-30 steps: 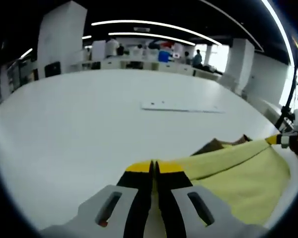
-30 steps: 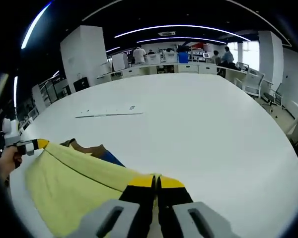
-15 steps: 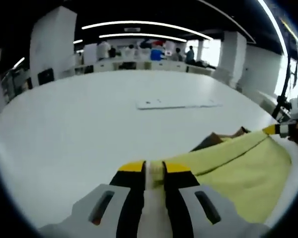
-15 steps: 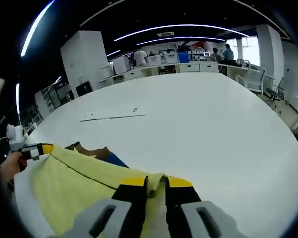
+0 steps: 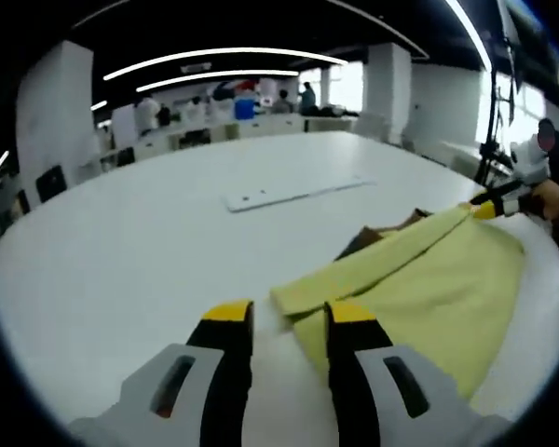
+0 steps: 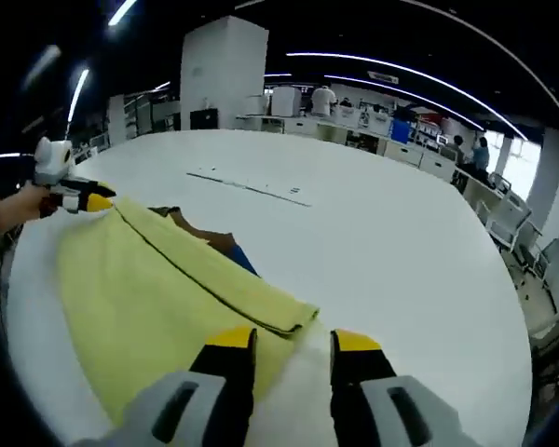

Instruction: Fold the garment on the visible template until the final outline fits inside the template.

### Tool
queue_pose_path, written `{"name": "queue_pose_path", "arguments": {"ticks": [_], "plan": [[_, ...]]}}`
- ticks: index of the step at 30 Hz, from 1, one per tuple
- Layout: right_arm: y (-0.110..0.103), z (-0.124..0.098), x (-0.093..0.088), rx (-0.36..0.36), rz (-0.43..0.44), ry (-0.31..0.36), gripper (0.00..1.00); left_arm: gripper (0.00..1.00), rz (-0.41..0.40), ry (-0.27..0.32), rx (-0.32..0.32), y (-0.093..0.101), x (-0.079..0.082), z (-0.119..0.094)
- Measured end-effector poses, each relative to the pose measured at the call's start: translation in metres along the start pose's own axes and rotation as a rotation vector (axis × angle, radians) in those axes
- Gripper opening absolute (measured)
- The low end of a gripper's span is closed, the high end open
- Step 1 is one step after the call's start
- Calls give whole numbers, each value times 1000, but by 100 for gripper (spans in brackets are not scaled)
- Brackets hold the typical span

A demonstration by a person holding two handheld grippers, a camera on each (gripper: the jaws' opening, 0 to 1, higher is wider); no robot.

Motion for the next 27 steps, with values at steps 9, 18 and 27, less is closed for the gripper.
{"name": "queue_pose_path", "arguments": {"ticks": [9, 18, 27], "plan": [[13, 19, -3, -23, 55, 35, 27, 23, 138, -45, 49, -1, -1, 17], [28, 36, 8, -119, 289, 107, 27, 26, 39, 5, 165, -12, 12, 33], [30, 34, 11, -142, 493, 140, 27, 39, -125, 49, 251, -20, 20, 28]]}}
Point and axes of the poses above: the point that each gripper's makers call its tool centre point, and the gripper's own axes: z roughly forward along the fingers, y roughly to its right, x roughly out of its top, the point moved 5 cm from there along -z, roughly backward along the fingers, and after that the axes turned 4 degrees about z, right-handed, at the moved point
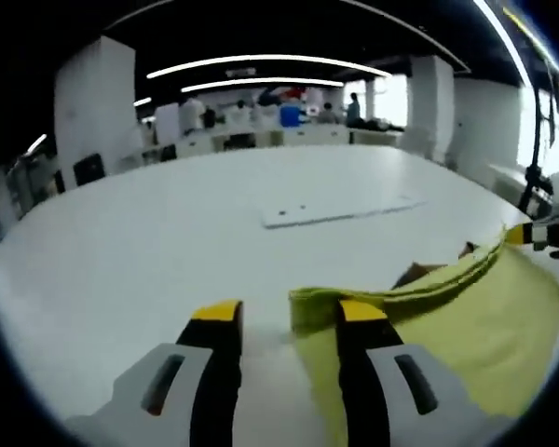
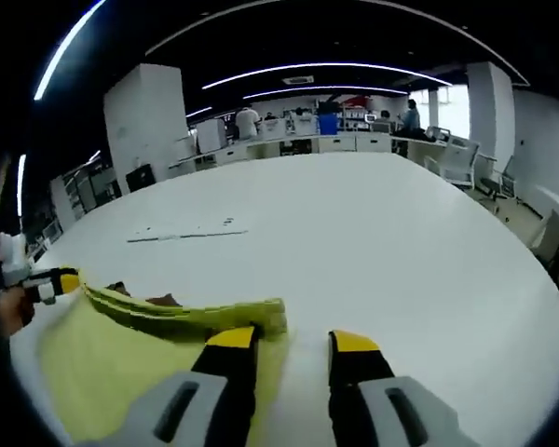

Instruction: Fold the garment on the visible template until the final outline fits inside the template.

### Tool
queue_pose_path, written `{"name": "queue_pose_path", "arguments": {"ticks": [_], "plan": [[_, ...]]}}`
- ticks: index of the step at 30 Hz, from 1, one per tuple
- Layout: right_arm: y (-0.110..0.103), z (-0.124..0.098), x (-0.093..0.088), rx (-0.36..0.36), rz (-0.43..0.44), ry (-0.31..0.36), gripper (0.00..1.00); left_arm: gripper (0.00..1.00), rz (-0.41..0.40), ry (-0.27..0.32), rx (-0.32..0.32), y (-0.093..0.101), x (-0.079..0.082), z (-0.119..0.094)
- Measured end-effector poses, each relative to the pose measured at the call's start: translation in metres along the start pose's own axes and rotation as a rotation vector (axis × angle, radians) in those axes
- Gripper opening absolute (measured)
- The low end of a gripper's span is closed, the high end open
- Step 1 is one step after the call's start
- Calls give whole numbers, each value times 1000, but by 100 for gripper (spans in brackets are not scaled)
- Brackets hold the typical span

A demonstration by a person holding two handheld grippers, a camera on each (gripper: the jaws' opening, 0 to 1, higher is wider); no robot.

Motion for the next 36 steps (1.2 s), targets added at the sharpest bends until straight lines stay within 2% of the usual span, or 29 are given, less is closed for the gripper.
{"name": "queue_pose_path", "arguments": {"ticks": [3, 8, 10, 17, 24, 28, 32, 36], "plan": [[-3, -4, 3, 0, -1, 15, 28, 41, -5, -9, 13, -2, 0, -2], [-9, -10, 6, 23, -1, 10, 35, 45, -53, -3, -6, -3, 2, -10], [-9, -11, 5, 34, -1, 0, 39, 48, -35, -8, -7, -2, 2, -15], [-16, -30, -1, 73, -8, -65, 51, 59, -46, -11, -38, -1, 6, -31], [-26, -53, -6, 119, -59, -85, 61, 68, -36, 0, -82, 1, 6, -51], [-33, -66, -14, 165, -61, -120, 68, 71, -26, -3, -117, 2, 1, -64], [-37, -78, -20, 184, -71, -131, 71, 73, -10, -38, -142, 3, -7, -76], [-40, -91, -27, 207, -77, -139, 70, 72, -6, -44, -165, 4, -11, -89]]}}
Point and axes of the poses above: the point that each gripper's makers call its tool centre point, and the gripper's own axes: z roughly forward along the fingers, y roughly to its right, x roughly out of its top, the point moved 5 cm from there along -z, roughly backward along the fingers, and after that the axes turned 4 degrees about z, right-handed, at the moved point
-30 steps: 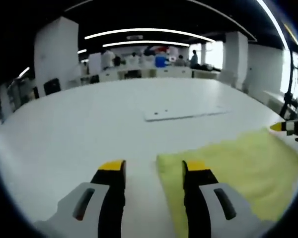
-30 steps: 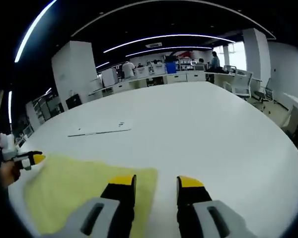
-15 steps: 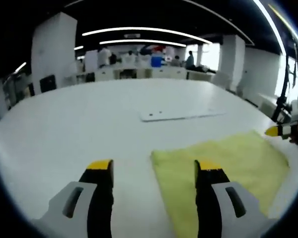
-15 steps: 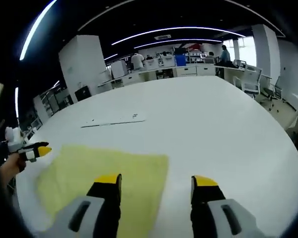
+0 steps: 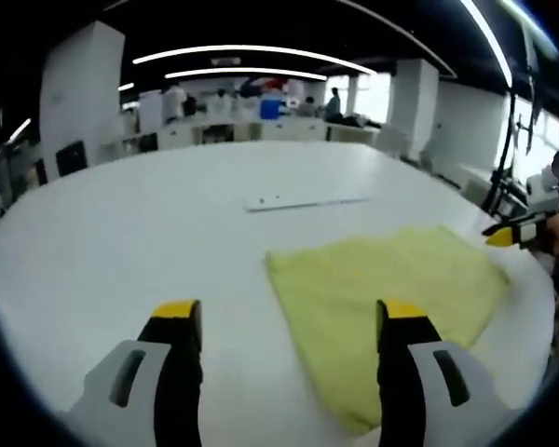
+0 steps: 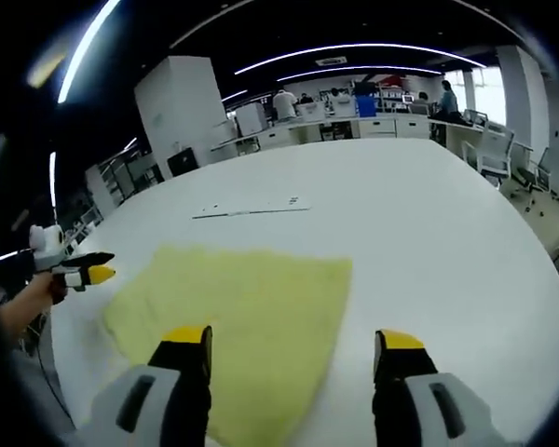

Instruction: Fold the garment on the visible template until the final outline fits inside the template.

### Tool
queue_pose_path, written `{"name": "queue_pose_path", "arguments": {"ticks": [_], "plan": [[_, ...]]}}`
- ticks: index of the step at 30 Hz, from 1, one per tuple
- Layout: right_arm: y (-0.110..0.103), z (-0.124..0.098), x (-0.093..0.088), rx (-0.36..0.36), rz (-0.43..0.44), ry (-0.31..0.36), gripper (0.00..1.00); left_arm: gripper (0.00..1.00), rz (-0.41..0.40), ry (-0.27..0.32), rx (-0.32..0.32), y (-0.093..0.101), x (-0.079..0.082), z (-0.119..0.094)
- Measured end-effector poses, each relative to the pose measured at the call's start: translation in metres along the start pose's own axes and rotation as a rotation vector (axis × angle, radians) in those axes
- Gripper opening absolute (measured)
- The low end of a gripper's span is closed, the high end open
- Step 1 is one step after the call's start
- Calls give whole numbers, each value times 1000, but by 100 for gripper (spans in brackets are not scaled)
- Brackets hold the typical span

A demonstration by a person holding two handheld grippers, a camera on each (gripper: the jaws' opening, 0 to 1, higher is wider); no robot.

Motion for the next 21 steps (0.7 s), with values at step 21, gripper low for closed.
{"name": "queue_pose_path", "arguments": {"ticks": [21], "plan": [[-13, -51, -38, -23, -58, -7, 49, 51, 38, -32, -124, 28, -39, -49]]}}
Point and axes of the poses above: the point that each gripper's makers call its tool centre point, and the gripper's own axes: z roughly forward along the fingers, y roughly to its right, x roughly out of its top, the point moved 5 cm from there along -z, roughly backward along the fingers, and after that the axes turned 4 degrees about z, right-handed, at the moved point
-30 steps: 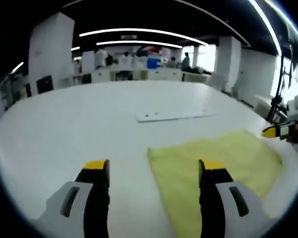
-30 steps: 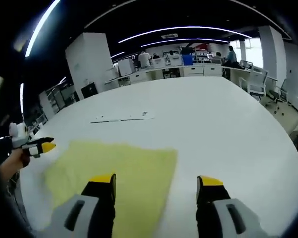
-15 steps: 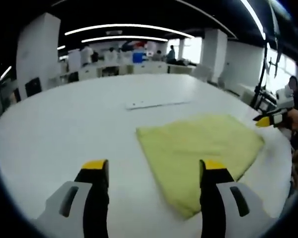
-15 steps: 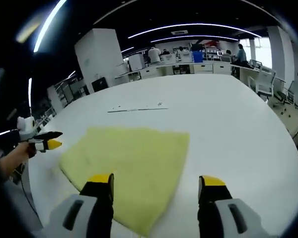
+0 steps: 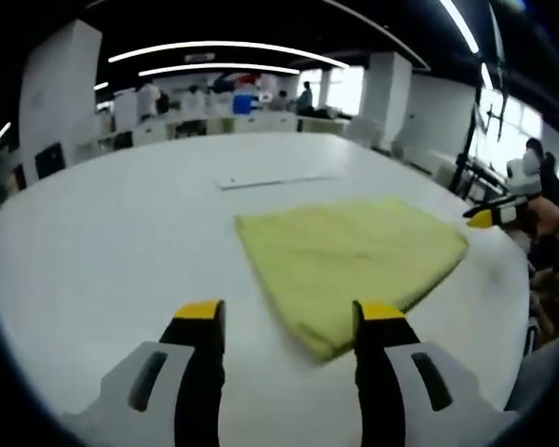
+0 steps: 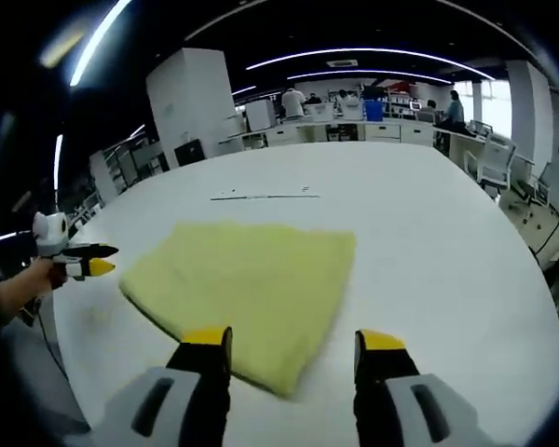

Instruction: Fold the garment on the visible template until the final outline fits inside the template.

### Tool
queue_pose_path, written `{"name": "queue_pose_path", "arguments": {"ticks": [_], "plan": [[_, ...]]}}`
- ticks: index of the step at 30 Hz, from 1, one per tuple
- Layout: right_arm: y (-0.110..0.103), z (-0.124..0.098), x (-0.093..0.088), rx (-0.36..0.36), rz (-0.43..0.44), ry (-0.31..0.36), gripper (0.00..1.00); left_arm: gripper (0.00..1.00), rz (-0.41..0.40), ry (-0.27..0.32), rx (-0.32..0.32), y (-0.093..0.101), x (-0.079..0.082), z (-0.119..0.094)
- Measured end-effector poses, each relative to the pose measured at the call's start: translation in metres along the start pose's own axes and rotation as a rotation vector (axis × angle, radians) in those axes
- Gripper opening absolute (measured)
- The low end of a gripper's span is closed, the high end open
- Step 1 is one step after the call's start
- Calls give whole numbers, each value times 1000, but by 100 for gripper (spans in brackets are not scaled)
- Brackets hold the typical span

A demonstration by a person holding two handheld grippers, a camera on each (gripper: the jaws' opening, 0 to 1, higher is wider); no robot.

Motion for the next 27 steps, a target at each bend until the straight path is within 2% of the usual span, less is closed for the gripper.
{"name": "queue_pose_path", "arguments": {"ticks": [6, 11, 16, 19, 24, 27], "plan": [[-4, -5, -16, -9, 25, -16, 36, 46, 10, -25, -3, 11, -8, -3], [-2, -9, -26, -36, 33, -29, 28, 42, 4, -36, 4, 8, -13, -5], [-3, -9, -34, -53, 33, -39, 14, 36, -7, -50, 15, 6, -19, -5], [-5, -10, -36, -61, 36, -37, 10, 29, -18, -57, 7, 8, -24, -4], [-5, -4, -39, -77, 26, -46, 7, 26, -33, -65, -5, 13, -30, -1], [-6, -1, -40, -82, 49, -41, 4, 24, -35, -72, -12, 15, -32, 1]]}}
Point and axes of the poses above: the point that each gripper's makers call its tool centre point, and the gripper's own axes: z roughly forward along the fingers, y roughly to its right, x roughly out of its top, the point moved 5 cm from there along -z, roughly backward along the fingers, and after that the axes turned 4 degrees about z, right-handed, at the moved point
